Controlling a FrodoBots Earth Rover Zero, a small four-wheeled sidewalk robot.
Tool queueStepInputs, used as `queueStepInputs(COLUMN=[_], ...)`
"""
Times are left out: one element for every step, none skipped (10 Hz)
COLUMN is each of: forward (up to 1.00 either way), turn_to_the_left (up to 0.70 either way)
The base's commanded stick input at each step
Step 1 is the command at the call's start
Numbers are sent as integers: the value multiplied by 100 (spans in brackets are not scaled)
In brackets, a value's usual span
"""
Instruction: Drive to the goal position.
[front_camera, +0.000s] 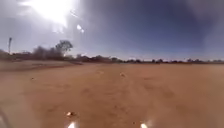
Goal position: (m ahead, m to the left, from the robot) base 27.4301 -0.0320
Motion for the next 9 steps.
queueStepInputs(forward=[50,50,50,50,50,50,50,50,50], turn_to_the_left=[0,0,0,0,0,0,0,0,0])
